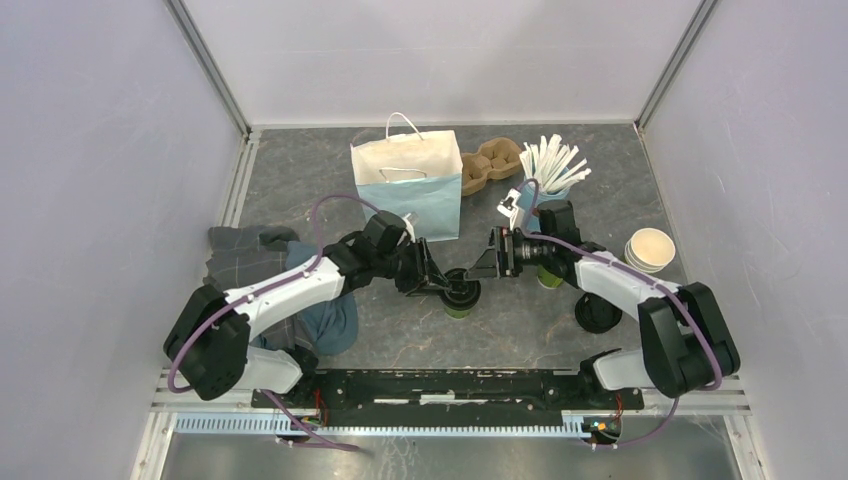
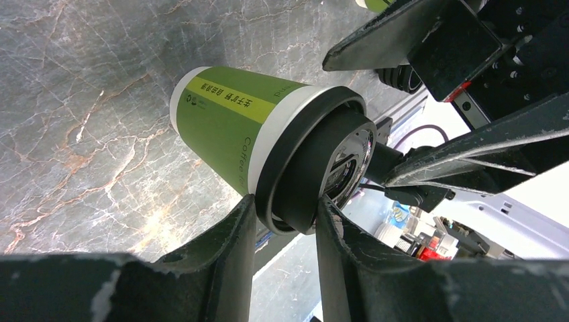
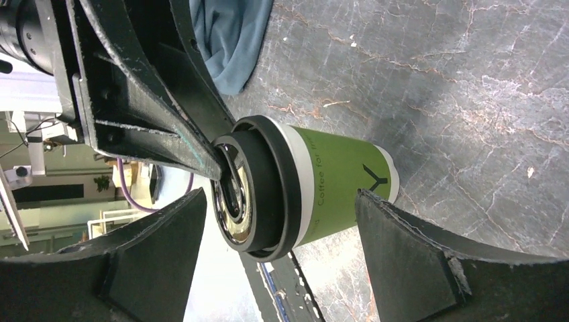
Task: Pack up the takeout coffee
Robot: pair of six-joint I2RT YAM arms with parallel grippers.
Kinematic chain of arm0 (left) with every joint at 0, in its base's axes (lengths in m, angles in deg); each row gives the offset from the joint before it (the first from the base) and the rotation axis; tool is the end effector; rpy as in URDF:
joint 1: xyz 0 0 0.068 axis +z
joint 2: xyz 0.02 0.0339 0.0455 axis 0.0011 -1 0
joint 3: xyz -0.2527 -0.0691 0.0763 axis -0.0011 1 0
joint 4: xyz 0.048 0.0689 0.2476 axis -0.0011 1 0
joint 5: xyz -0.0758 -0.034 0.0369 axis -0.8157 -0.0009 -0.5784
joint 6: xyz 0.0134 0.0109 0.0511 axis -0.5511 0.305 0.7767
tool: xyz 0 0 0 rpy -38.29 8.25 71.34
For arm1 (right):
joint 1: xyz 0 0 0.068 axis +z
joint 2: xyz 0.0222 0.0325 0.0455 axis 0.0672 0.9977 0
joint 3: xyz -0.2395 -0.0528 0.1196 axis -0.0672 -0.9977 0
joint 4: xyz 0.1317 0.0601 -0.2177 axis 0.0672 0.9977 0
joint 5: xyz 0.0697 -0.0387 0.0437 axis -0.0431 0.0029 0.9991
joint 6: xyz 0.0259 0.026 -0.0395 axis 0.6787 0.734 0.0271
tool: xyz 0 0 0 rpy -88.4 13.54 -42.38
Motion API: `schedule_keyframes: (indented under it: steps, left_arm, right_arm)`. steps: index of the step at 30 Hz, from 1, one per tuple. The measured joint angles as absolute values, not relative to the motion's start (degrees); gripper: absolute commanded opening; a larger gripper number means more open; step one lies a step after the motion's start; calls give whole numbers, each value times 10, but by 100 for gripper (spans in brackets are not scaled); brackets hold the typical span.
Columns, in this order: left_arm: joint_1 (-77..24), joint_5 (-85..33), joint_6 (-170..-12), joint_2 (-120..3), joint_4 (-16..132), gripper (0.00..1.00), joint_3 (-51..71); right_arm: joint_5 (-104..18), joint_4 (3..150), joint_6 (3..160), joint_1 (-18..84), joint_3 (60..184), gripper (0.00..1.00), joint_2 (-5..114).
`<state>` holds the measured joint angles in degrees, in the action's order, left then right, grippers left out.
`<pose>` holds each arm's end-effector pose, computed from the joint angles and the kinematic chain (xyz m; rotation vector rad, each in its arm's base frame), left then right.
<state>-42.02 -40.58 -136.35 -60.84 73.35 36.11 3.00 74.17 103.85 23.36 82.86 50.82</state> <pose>0.1983 -0.1968 0.2183 -0.1164 2.6726 -1.1880 0.2359 0.1142 0.1941 -0.3504 2.3227 1.5050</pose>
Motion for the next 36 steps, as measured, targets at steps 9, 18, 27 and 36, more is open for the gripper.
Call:
schedule_keyframes:
  steps: [9,18,27,36]
  left_arm:
    - [-421,-409,-1361,-615,734,40,357]
    - [-422,-410,-1364,-604,690,39,387]
    - [-419,-404,-1379,-573,620,45,446]
    - [-423,-406,-1356,-566,680,72,421]
  right_arm:
    - [45,703,1078,240,841,80,589]
    - [34,598,1141,238,799,65,601]
    - [-22,518,1121,270,763,66,586]
    - [-26,658,1054,271,825,82,559]
